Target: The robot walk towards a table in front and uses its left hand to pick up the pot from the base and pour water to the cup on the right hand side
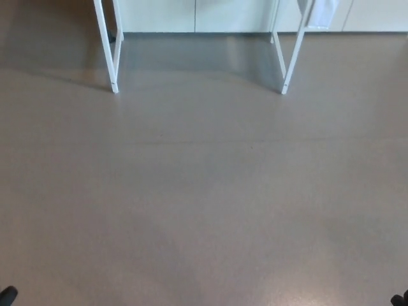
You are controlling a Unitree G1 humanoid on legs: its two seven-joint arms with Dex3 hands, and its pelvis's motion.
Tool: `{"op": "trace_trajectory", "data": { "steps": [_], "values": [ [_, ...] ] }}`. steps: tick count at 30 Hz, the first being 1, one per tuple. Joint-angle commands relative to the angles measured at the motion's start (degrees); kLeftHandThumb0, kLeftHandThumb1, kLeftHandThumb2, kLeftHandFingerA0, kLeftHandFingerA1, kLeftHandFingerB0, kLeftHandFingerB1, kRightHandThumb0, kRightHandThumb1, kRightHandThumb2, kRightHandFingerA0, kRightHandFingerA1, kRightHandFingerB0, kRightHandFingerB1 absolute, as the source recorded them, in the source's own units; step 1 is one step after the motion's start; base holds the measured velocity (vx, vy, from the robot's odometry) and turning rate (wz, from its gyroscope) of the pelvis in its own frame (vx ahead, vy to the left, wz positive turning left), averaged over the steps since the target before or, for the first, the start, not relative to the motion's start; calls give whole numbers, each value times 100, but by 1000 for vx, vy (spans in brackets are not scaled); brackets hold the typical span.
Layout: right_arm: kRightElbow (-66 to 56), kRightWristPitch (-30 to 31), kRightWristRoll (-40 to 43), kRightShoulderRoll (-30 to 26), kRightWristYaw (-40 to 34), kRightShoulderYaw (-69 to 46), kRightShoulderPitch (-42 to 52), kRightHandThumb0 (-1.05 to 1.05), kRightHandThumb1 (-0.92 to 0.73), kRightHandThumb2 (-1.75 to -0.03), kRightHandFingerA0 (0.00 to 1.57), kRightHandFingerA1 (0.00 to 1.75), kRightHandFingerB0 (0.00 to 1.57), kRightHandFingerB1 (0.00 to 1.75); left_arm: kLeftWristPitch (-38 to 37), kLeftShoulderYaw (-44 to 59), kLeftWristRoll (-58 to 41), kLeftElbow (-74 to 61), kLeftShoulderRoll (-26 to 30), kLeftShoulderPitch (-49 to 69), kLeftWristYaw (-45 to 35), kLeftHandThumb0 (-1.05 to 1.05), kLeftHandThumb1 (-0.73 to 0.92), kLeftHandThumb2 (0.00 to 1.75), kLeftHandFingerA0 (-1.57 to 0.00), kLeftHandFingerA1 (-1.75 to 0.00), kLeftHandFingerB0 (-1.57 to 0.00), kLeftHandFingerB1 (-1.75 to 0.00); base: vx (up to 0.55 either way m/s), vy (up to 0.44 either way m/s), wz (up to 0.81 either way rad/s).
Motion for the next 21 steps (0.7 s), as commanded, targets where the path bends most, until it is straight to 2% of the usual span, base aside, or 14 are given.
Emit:
{"op": "trace_trajectory", "data": {
  "steps": [1,9,14,16,21],
  "values": [
    [-28,-23,108,-60,-59,-18,33,-16,-48,-74,45,70,31,44,51,-71,-79,-14,41,23,-10,-19,53,56,-54,-47,-58,-44,157,43,5],
    [13,-8,109,-77,-85,44,2,-15,-50,-74,42,68,31,44,97,-134,-127,-46,66,41,-83,-20,51,55,-51,-47,-58,-44,160,-91,9],
    [99,19,178,-103,-35,29,-48,-15,-48,-74,41,66,30,44,96,-152,-148,64,108,-21,-71,-20,51,55,-54,-48,-60,-45,225,-113,3],
    [132,10,190,-109,-23,20,-64,-16,-49,-73,44,72,31,44,86,-135,-164,105,97,-50,-6,-19,48,54,-59,-49,-64,-46,180,-91,-2],
    [116,14,190,-105,-16,36,-61,-16,-51,-72,42,71,29,44,79,-174,-131,96,117,-50,38,-21,47,54,-60,-48,-62,-45,175,20,-10]
  ]
}}
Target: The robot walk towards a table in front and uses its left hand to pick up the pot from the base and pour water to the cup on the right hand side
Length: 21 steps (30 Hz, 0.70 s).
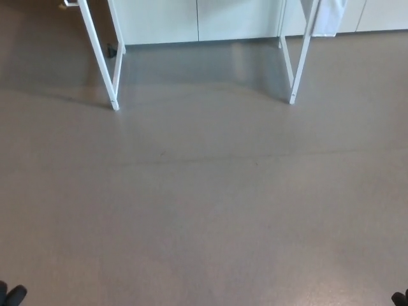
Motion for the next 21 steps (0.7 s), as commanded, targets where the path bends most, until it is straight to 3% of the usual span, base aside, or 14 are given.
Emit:
{"op": "trace_trajectory", "data": {
  "steps": [1,6,10,12,13,15,16,17,18,21],
  "values": [
    [9,10,107,-42,11,-8,-5,-16,-51,-72,42,71,29,44,68,-3,-52,31,134,-20,102,-21,47,54,-60,-48,-62,-45,216,113,-13],
    [-43,-22,92,-39,34,-9,143,-17,-47,-73,40,68,31,44,59,14,-81,28,111,92,51,-20,49,54,-62,-49,-63,-45,302,165,-13],
    [-226,-104,-1,-4,101,73,609,-17,-48,-75,37,64,29,43,94,40,-124,-76,53,477,-49,-19,53,55,-54,-48,-55,-44,253,117,7],
    [-49,-274,57,-23,416,44,955,-19,-45,-77,28,63,25,45,74,-26,-40,-148,18,829,-24,-20,58,57,-42,-44,-46,-41,258,21,9],
    [45,-330,68,-36,480,16,1106,-16,-46,-74,36,67,29,45,-5,-90,29,-105,25,983,-102,-19,40,90,-24,-56,-27,-55,244,-13,9],
    [146,-384,61,-40,465,-7,1276,-14,-45,-73,42,70,35,46,-104,-172,96,-83,34,1180,-150,-20,36,87,-23,-55,-24,-54,287,-38,9],
    [254,-408,71,-43,434,-48,1380,-14,-46,-71,44,69,38,46,-81,-207,169,-110,6,1310,166,-24,49,52,-42,-41,-38,-37,317,-106,11],
    [345,-473,73,-58,470,-62,1401,-12,-47,-71,44,71,37,47,-70,-220,189,-97,6,1356,263,-14,29,82,-44,-63,-22,-53,214,-120,6],
    [532,-573,69,-98,538,-86,1422,-14,-48,-68,46,70,37,45,-95,-256,225,-42,19,1435,351,-20,49,54,-48,-44,-31,-36,278,-121,21],
    [916,-695,56,-177,632,-123,1400,-17,-46,-65,48,69,37,45,-128,-288,229,112,90,1504,382,-20,48,54,-47,-44,-32,-36,359,-187,11]
  ]
}}
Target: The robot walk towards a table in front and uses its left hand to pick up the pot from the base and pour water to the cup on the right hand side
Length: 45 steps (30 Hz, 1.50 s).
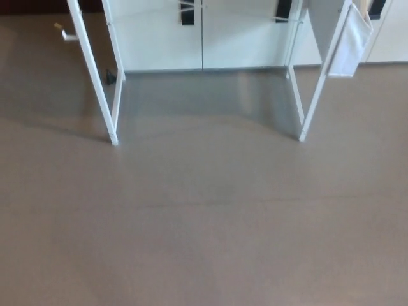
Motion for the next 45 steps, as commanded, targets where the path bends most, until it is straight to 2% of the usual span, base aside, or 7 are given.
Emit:
{"op": "trace_trajectory", "data": {
  "steps": [1,9,15,19,23,30,45],
  "values": [
    [590,-518,39,-221,332,-106,31,-16,-43,-69,46,71,38,46,-140,-62,145,263,154,115,309,-24,46,59,-41,-45,-34,-40,288,-256,11],
    [1112,-726,164,-293,544,-237,-64,-14,-45,-72,49,75,35,46,-199,-119,151,321,203,109,334,-26,43,60,-49,-47,-41,-43,182,-45,-6],
    [1441,-1054,95,-339,750,-232,-147,-15,-45,-72,39,70,33,45,-306,-115,158,533,231,-24,382,-27,43,60,-44,-45,-41,-43,313,167,-22],
    [1108,-929,103,-236,569,-199,-98,-19,-44,-71,48,76,34,46,-207,-141,110,479,283,-76,198,-27,44,61,-40,-45,-38,-42,245,155,0],
    [1275,-913,143,-250,590,-235,-255,-14,-44,-79,36,72,32,47,-126,-164,100,320,296,-60,196,-25,52,53,-38,-37,-33,-35,250,33,9],
    [1464,-901,56,-277,397,-192,-408,-14,-49,-71,43,66,33,44,415,-118,-39,-467,348,160,423,-28,47,62,-40,-45,-36,-43,299,-131,27],
    [1792,-981,90,-362,391,-195,-637,-14,-49,-71,43,66,33,44,611,-128,-25,-776,261,143,605,-28,47,62,-40,-45,-36,-43,313,63,-13]
  ]
}}
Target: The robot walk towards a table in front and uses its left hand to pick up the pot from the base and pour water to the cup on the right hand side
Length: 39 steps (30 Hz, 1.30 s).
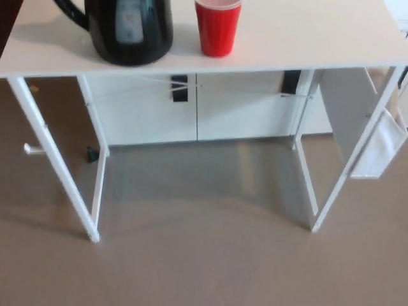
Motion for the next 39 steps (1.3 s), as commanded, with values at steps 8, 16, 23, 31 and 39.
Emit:
{"op": "trace_trajectory", "data": {
  "steps": [8,16,23,31,39],
  "values": [
    [272,-181,41,-121,-59,-76,-235,-13,-34,-92,56,76,29,59,-253,198,-65,1396,640,-578,-794,-17,47,53,-37,-41,-33,-38,304,115,7],
    [44,-84,84,-56,-45,-68,-159,-16,-49,-71,45,71,35,47,-347,242,-45,1619,688,-715,-787,-24,46,53,-42,-44,-36,-39,354,-191,19],
    [203,-173,63,-105,-85,-60,-230,-17,-48,-71,48,70,36,46,-312,278,-78,1655,719,-792,-925,-24,49,54,-41,-43,-30,-37,344,-329,-7],
    [158,-204,101,-94,-56,-77,-249,-17,-47,-72,44,78,38,49,-258,361,-111,1739,777,-944,-825,-21,50,54,-43,-42,-30,-36,278,80,-17],
    [154,-227,137,-64,-23,-93,-291,-19,-46,-70,46,73,35,45,-219,397,-109,1747,837,-1006,-780,-20,51,55,-46,-44,-33,-38,24,44,-2]
  ]
}}
